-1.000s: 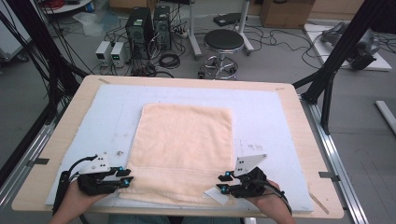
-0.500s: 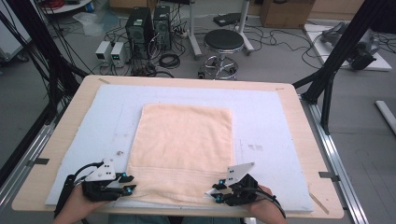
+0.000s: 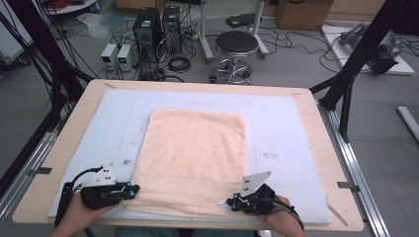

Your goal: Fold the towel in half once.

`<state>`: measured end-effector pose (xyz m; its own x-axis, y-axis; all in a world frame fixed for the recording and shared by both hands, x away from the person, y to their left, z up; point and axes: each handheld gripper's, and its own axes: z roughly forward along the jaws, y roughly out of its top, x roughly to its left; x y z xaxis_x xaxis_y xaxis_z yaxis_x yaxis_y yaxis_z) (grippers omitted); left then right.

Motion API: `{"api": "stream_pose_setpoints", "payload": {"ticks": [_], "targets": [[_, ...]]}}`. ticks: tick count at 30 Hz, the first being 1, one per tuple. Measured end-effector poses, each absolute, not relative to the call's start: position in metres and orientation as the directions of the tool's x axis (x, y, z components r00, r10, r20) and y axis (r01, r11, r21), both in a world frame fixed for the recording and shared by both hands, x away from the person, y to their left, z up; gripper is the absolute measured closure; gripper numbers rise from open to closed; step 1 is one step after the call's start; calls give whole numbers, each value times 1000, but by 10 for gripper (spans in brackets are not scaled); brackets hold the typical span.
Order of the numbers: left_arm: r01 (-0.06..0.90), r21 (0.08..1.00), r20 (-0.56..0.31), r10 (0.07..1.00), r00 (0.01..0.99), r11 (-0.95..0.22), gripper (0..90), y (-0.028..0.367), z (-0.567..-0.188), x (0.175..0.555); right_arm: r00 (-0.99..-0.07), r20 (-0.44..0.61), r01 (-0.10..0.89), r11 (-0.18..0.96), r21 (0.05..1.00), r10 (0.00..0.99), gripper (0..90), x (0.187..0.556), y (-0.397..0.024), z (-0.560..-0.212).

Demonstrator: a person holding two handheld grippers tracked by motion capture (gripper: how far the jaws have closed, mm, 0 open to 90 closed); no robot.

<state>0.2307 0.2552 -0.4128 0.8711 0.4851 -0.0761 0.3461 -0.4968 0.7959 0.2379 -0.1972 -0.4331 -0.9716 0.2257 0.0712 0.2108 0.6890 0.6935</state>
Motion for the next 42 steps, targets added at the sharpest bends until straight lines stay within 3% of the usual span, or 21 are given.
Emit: {"api": "stream_pose_setpoints", "payload": {"ticks": [6,9,15,25,33,42], "targets": [[346,781,-82,464,882,-520,888,259,-412,225,-971,69,210,684,698,228,882,238,-198,-433],[354,770,-82,468,880,-530,809,259,-419,224,-969,83,222,679,700,231,863,238,-199,-434],[357,775,-76,485,871,-521,723,252,-421,233,-965,78,228,652,724,251,747,240,-199,-428],[354,798,-83,494,866,-487,614,235,-417,249,-915,55,299,579,758,401,508,259,-212,-417],[389,810,-99,551,829,-440,418,227,-412,264,-877,-2,300,550,779,480,327,282,-215,-410],[420,809,-116,588,800,-412,221,222,-409,277,-835,-13,330,521,787,550,266,302,-219,-406]]}}
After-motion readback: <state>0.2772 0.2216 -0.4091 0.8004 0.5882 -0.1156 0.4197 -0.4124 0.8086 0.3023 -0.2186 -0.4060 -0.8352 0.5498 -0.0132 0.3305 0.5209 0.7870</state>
